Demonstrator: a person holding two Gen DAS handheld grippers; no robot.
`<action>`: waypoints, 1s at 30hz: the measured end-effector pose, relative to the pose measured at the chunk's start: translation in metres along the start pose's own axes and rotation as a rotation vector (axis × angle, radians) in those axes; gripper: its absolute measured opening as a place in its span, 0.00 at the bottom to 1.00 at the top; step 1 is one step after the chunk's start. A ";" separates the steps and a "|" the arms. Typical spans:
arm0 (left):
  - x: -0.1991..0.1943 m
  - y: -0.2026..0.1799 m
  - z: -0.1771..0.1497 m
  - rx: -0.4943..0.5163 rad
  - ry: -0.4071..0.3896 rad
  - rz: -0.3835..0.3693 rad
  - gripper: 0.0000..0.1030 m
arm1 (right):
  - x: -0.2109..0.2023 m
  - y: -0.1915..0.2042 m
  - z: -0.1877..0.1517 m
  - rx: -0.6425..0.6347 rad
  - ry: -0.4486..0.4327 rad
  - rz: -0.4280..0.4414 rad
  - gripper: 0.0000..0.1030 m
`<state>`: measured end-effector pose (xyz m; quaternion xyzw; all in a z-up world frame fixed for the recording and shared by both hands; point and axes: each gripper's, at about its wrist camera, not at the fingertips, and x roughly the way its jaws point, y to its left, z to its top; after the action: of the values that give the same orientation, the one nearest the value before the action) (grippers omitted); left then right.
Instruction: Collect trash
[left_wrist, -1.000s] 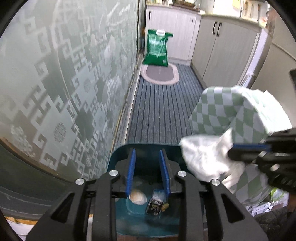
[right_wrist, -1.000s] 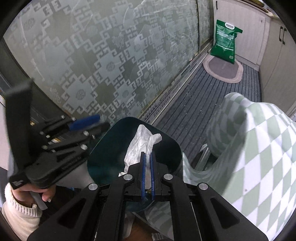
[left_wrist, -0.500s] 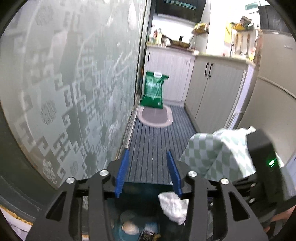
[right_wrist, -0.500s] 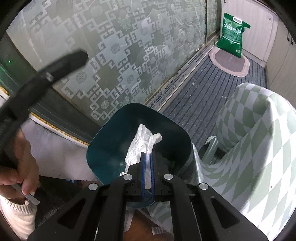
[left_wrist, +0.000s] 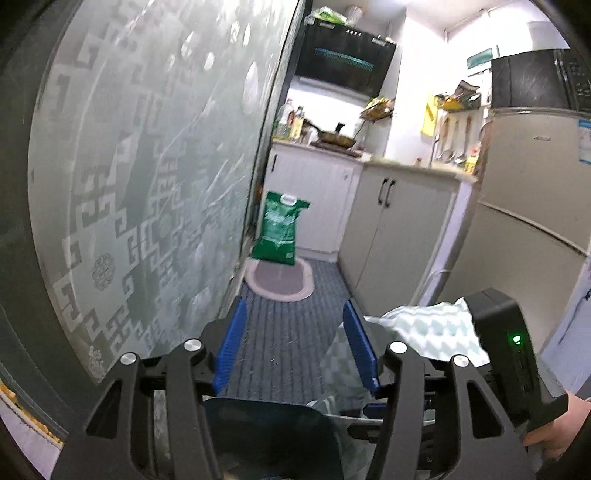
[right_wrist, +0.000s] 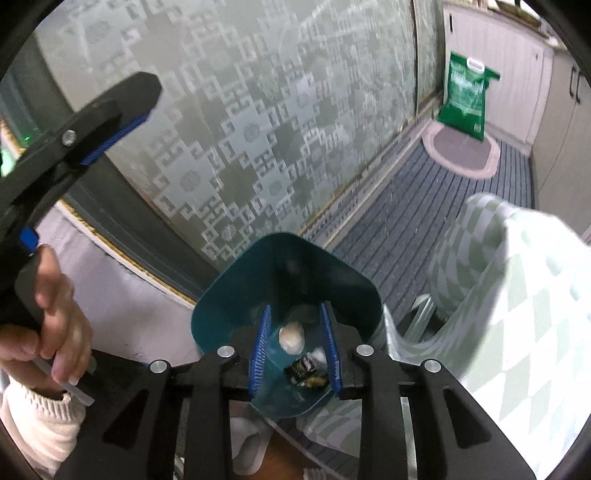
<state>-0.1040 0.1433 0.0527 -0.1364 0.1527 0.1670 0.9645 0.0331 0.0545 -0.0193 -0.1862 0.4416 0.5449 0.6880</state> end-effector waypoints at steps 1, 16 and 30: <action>-0.002 -0.003 0.000 0.007 -0.004 -0.005 0.56 | -0.008 0.001 -0.001 -0.016 -0.022 -0.014 0.34; 0.002 -0.051 -0.005 0.095 -0.004 -0.053 0.58 | -0.139 -0.048 -0.051 0.020 -0.277 -0.195 0.56; -0.009 -0.088 -0.029 0.142 0.060 -0.061 0.85 | -0.232 -0.058 -0.115 0.054 -0.462 -0.298 0.89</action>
<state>-0.0871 0.0514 0.0474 -0.0772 0.1888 0.1220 0.9713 0.0357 -0.1852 0.0937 -0.1015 0.2552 0.4538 0.8477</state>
